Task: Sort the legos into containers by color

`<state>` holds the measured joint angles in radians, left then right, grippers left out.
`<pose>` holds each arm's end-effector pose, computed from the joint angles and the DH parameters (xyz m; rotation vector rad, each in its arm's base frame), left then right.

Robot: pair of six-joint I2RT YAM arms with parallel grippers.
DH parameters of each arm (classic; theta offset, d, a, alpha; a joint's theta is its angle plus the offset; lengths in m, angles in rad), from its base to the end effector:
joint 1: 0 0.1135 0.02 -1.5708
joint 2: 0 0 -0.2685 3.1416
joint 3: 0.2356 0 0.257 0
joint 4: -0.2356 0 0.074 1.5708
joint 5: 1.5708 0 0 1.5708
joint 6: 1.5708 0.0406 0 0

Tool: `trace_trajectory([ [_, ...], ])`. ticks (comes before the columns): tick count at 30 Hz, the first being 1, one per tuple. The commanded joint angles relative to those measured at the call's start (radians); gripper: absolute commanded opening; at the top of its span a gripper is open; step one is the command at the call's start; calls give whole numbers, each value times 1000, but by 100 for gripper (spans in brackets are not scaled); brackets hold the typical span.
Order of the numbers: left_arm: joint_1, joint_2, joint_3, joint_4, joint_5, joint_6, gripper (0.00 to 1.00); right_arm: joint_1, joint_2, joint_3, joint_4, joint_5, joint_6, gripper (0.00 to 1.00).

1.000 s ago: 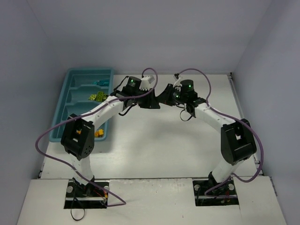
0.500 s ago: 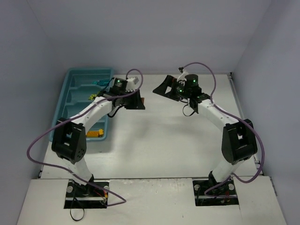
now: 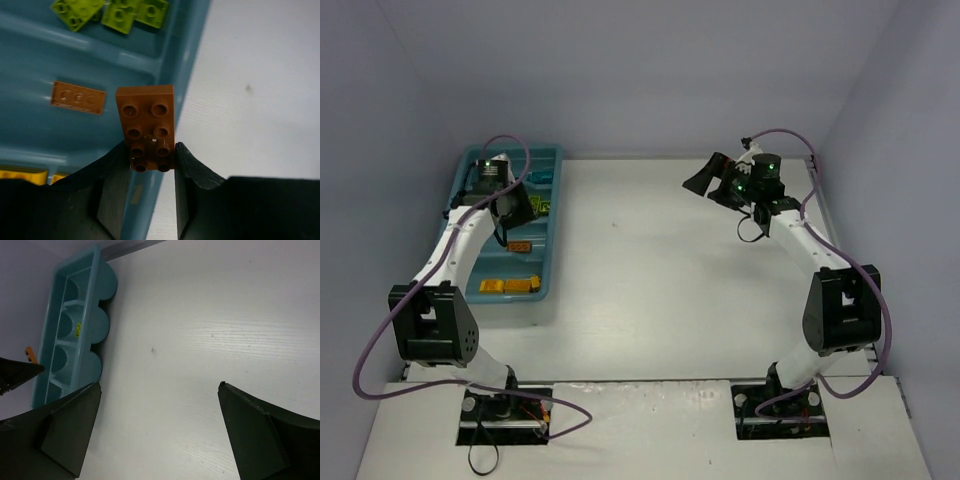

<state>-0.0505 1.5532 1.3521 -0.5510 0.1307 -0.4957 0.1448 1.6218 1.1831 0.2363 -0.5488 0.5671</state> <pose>0.3548 -0.0232 0.3128 -0.4542 2.3095 -0.4236 0.3847 0.0775 0.3080 -0.0269 1.8531 0.9900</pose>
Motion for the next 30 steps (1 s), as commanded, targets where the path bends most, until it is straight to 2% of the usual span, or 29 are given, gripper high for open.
trace_trajectory([
  [1, 46, -25, 10, -65, -80, -41, 21, 6, -57, -13, 31, -13, -21, 100],
  [6, 112, 5, 12, -95, -114, -47, 38, 4, -59, -26, 31, -17, -24, 100],
  [12, 133, 48, 15, -86, -83, -56, 45, 4, -62, -39, 29, -23, -24, 100],
  [18, 135, 62, 22, -78, -62, -70, 47, 1, -77, -57, 31, -25, -26, 100],
  [21, 135, 13, 18, -67, -40, -67, 47, -5, -95, -68, 31, -16, -30, 100],
  [25, 133, -83, 21, -61, -5, -55, 58, -8, -131, -71, 17, 3, -50, 100],
  [30, 120, -222, 85, -144, 1, 3, 64, -8, -210, -28, -61, 75, -121, 100],
])
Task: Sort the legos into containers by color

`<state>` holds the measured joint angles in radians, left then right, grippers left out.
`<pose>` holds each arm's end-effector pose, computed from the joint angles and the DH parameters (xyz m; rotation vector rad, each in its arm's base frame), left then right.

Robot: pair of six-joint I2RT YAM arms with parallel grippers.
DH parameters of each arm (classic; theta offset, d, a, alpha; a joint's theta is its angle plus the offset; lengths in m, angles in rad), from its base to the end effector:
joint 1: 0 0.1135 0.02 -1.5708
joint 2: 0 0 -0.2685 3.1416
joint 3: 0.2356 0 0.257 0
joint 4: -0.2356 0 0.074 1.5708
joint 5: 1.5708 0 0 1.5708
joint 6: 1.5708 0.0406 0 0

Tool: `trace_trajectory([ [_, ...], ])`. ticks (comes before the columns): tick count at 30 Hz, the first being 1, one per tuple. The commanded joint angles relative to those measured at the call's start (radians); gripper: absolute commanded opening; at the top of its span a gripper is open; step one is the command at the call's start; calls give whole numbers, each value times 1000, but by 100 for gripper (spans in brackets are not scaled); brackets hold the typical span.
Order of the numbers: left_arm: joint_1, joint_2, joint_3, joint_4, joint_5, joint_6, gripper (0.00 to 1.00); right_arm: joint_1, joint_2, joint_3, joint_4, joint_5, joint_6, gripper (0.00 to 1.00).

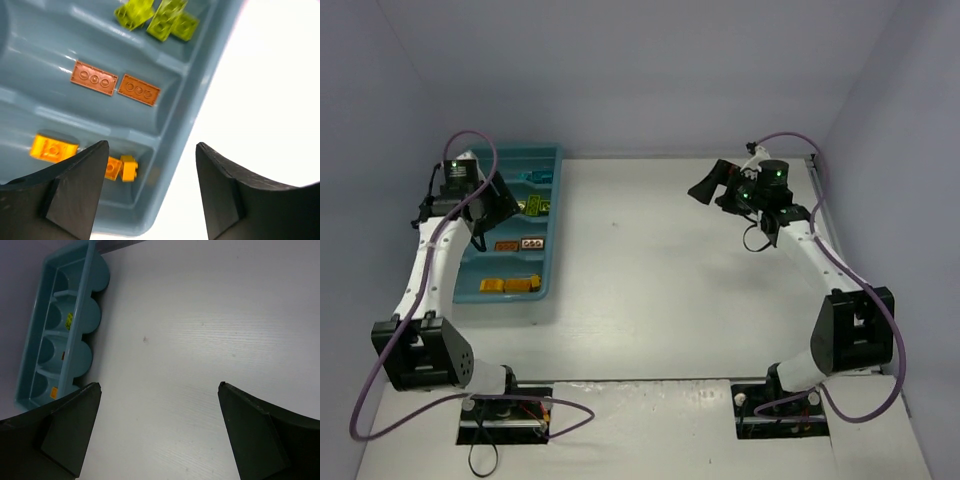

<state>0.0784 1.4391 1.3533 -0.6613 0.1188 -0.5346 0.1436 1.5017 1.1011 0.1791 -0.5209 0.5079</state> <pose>0.3221 0.0205 0.3404 -0.6479 2.2486 -0.3666 0.3549 0.0717 0.3152 -0.0518 1.8591 0.9249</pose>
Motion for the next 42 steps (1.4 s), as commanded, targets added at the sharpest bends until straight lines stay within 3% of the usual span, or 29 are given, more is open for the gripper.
trace_trajectory([
  [1, -17, -141, 98, -70, 6, 53, 64, -7, -104, 66, -22, 65, -80, 100],
  [8, -101, -297, 217, -216, -27, 142, 65, -7, -292, 121, -124, 246, -247, 100],
  [15, -101, -486, 260, -224, 31, 206, 66, 5, -475, 95, -174, 381, -266, 100],
  [19, -114, -601, 274, -238, -51, 217, 67, 77, -550, 94, -243, 462, -269, 100],
  [23, -149, -707, 218, -262, -191, 237, 67, 160, -610, 98, -297, 492, -301, 100],
  [25, -149, -790, 185, -258, -220, 223, 76, 174, -658, 91, -317, 518, -339, 100],
  [30, -147, -904, 161, -337, -303, 213, 79, 208, -761, 39, -368, 591, -373, 100],
  [34, -147, -965, 144, -388, -311, 168, 81, 223, -845, 0, -380, 613, -367, 100],
  [35, -147, -977, 138, -394, -311, 165, 91, 226, -857, -7, -382, 622, -368, 100],
  [42, -147, -1060, 78, -429, -338, 145, 91, 249, -908, -44, -394, 662, -367, 100],
])
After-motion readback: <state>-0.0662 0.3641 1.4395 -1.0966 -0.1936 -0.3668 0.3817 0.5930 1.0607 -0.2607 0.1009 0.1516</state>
